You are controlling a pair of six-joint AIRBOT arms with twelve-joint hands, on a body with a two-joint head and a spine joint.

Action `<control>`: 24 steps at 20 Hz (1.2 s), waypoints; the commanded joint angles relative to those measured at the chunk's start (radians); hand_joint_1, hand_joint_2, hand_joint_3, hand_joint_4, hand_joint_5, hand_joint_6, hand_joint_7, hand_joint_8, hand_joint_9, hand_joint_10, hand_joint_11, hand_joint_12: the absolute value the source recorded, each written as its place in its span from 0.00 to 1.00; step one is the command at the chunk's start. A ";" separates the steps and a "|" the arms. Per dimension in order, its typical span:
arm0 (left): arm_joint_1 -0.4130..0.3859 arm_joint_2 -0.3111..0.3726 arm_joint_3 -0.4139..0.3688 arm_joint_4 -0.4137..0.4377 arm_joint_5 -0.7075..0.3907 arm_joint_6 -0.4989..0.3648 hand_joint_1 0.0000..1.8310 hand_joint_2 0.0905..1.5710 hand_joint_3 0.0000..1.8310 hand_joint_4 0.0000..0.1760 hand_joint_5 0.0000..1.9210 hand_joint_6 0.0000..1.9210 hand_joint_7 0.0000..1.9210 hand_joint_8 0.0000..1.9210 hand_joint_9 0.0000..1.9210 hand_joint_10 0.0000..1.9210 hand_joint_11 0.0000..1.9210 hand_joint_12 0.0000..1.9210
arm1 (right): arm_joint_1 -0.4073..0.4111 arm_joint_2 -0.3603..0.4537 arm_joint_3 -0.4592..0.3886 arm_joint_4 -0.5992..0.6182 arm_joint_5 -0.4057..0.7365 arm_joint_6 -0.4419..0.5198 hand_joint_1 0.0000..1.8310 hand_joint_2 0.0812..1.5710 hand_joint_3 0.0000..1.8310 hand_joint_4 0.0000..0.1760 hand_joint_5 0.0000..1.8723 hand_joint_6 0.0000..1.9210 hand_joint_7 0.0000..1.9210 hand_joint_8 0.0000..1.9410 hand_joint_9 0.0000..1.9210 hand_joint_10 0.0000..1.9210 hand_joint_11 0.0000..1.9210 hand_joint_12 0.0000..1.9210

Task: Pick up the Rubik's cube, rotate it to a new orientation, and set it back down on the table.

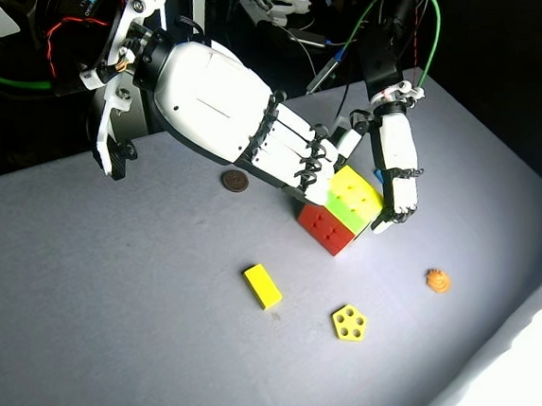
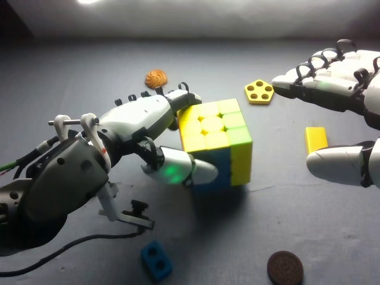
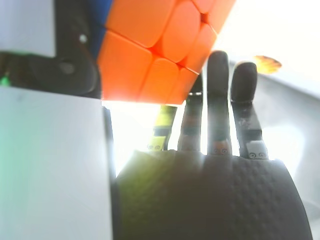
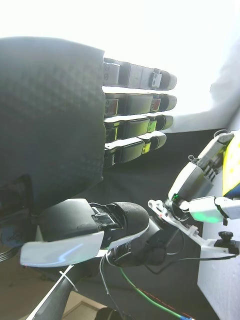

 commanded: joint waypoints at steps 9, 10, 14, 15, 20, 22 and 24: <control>-0.012 0.014 -0.012 0.042 -0.073 -0.012 0.32 0.62 0.00 0.07 0.04 0.00 0.13 0.00 0.14 0.01 0.00 0.46 | 0.013 0.000 -0.004 -0.004 0.106 0.006 0.00 0.81 0.00 0.00 0.00 0.00 0.04 0.01 0.04 0.02 0.01 0.01; -0.015 0.016 -0.013 0.042 -0.073 -0.011 0.32 0.62 0.00 0.08 0.04 0.00 0.12 0.00 0.14 0.00 0.00 0.44 | 0.013 0.000 -0.004 -0.004 0.106 0.006 0.00 0.81 0.00 0.00 0.00 0.00 0.04 0.01 0.05 0.02 0.02 0.01; -0.044 0.030 -0.014 0.042 -0.045 0.017 0.28 0.60 0.00 0.18 0.02 0.00 0.06 0.00 0.08 0.00 0.00 0.44 | 0.013 -0.001 -0.004 -0.004 0.104 0.006 0.00 0.81 0.00 0.00 0.00 0.00 0.04 0.01 0.04 0.01 0.01 0.01; -0.050 0.034 -0.015 0.042 -0.037 0.024 0.27 0.57 0.00 0.23 0.01 0.00 0.04 0.00 0.04 0.00 0.00 0.38 | 0.013 -0.001 -0.004 -0.004 0.104 0.006 0.00 0.81 0.00 0.00 0.00 0.00 0.04 0.01 0.04 0.01 0.00 0.01; -0.096 0.051 -0.021 0.025 0.000 0.071 0.23 0.52 0.00 0.08 0.00 0.00 0.00 0.00 0.00 0.00 0.00 0.12 | 0.013 -0.001 -0.004 -0.004 0.100 0.006 0.00 0.81 0.00 0.00 0.00 0.00 0.05 0.00 0.05 0.01 0.00 0.09; -0.118 0.059 -0.022 0.023 0.022 0.087 0.23 0.51 0.00 0.00 0.00 0.00 0.00 0.00 0.00 0.00 0.00 0.10 | 0.013 -0.002 -0.004 -0.004 0.099 0.006 0.00 0.81 0.00 0.00 0.00 0.00 0.05 0.00 0.05 0.01 0.00 0.22; -0.152 0.075 -0.026 0.013 0.064 0.118 0.24 0.51 0.00 0.00 0.00 0.00 0.00 0.00 0.00 0.00 0.00 0.13 | 0.013 -0.002 -0.004 -0.004 0.098 0.006 0.00 0.82 0.00 0.00 0.00 0.00 0.04 0.00 0.04 0.01 0.00 0.16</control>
